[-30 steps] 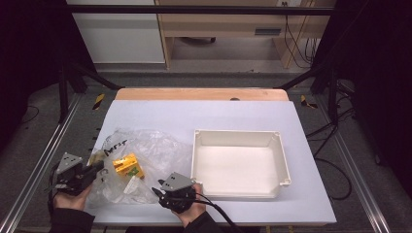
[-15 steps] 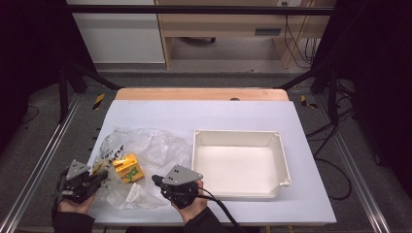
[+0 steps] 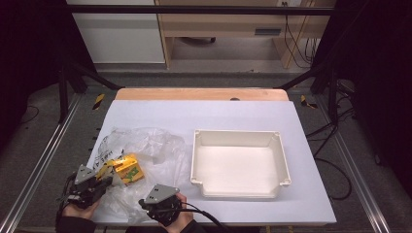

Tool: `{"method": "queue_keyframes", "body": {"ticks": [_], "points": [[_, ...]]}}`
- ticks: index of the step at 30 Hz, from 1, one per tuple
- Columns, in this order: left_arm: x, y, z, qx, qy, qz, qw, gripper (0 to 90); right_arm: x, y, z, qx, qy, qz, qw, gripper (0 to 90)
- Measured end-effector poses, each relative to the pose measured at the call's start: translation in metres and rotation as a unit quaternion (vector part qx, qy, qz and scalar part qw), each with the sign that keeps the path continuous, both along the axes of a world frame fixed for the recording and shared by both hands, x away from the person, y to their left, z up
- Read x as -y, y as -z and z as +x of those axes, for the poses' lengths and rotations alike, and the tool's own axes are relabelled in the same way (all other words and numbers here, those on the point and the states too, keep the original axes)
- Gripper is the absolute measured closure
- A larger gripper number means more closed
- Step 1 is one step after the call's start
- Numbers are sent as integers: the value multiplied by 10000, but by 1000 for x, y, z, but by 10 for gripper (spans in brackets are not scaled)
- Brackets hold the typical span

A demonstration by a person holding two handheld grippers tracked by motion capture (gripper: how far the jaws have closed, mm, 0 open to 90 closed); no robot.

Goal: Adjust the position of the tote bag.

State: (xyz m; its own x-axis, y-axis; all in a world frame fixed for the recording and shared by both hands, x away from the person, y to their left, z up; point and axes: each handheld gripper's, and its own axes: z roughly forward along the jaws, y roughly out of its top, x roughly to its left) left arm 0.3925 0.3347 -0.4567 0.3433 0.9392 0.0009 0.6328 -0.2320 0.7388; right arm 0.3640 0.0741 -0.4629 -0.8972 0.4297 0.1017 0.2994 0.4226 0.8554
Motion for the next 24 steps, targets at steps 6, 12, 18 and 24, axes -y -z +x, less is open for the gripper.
{"method": "queue_keyframes", "body": {"ticks": [6, 12, 18, 24], "points": [[1, 4, 3, -114, 9, 110, 9999, 814, 0, 19, 0, -192, 19, -160, 9997, 900], [-1, 10, 7, -301, -41, 54, 9995, 743, -2, 34, 0, -244, 12, -337, 9991, 900], [0, 14, 9, -415, 31, 117, 9991, 623, 0, 30, 2, -186, 63, -352, 9992, 865], [-1, 14, 11, -410, -19, 114, 9991, 431, 8, 21, 5, 29, 202, -275, 9994, 864]]}}
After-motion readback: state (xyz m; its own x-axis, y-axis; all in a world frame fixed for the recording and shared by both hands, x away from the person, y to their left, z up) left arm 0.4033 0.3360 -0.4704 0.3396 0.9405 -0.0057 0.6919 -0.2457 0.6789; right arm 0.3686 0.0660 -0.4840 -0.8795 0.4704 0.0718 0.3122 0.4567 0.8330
